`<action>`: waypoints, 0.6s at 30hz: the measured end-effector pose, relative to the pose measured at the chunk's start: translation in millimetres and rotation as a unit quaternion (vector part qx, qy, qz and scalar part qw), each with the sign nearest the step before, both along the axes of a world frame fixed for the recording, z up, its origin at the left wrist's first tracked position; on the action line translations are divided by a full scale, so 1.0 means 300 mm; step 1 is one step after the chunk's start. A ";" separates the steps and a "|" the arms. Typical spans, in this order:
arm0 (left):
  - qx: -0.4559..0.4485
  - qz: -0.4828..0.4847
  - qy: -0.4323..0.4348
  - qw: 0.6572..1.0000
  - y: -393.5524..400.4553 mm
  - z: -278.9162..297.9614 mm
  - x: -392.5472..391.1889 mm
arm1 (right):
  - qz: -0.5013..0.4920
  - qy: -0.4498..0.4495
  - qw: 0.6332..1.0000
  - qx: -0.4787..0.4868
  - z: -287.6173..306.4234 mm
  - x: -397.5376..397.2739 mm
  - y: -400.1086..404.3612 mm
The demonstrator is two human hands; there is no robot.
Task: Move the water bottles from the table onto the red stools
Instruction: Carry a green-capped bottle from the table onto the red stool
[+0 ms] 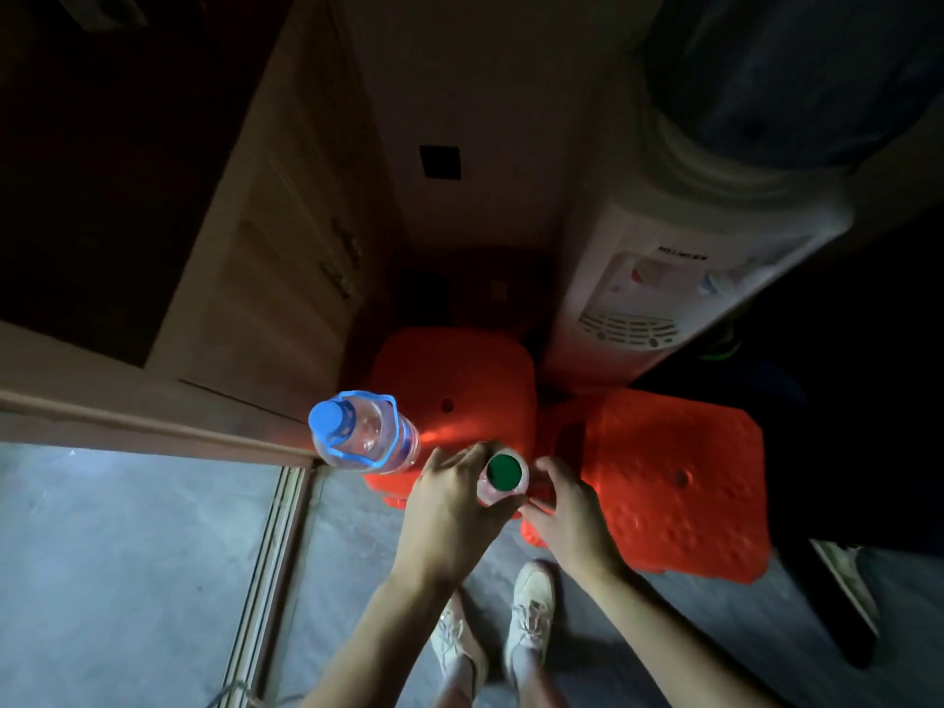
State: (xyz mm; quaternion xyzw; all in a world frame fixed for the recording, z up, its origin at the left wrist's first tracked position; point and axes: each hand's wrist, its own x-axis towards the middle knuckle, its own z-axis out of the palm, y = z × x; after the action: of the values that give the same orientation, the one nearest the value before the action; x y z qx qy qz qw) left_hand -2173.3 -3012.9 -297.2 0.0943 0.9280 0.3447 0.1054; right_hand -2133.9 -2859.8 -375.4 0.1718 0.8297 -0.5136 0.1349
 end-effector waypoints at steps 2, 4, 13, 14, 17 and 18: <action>-0.011 0.007 0.006 1.000 0.018 -0.044 -0.024 | 0.006 0.002 1.000 0.005 -0.044 -0.036 0.014; -0.021 0.018 0.011 1.000 0.034 -0.074 -0.050 | 0.005 0.008 1.000 0.010 -0.079 -0.067 0.026; -0.026 0.020 -0.015 0.999 0.054 -0.154 -0.089 | 0.038 0.003 0.999 -0.003 -0.151 -0.136 0.038; -0.022 0.025 -0.015 0.999 0.052 -0.154 -0.088 | 0.040 0.001 0.999 0.003 -0.155 -0.140 0.038; -0.017 0.039 -0.026 0.999 0.053 -0.151 -0.103 | 0.043 0.005 0.999 0.006 -0.167 -0.153 0.038; -0.012 0.045 -0.033 0.998 0.056 -0.148 -0.110 | 0.042 0.006 0.999 0.007 -0.168 -0.157 0.038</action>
State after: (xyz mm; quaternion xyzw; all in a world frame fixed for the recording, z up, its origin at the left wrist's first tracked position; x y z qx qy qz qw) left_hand -2206.3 -2996.2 -341.6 0.0399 0.9313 0.3407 0.1221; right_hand -2180.9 -2848.4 -425.7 0.1347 0.8405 -0.5028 0.1506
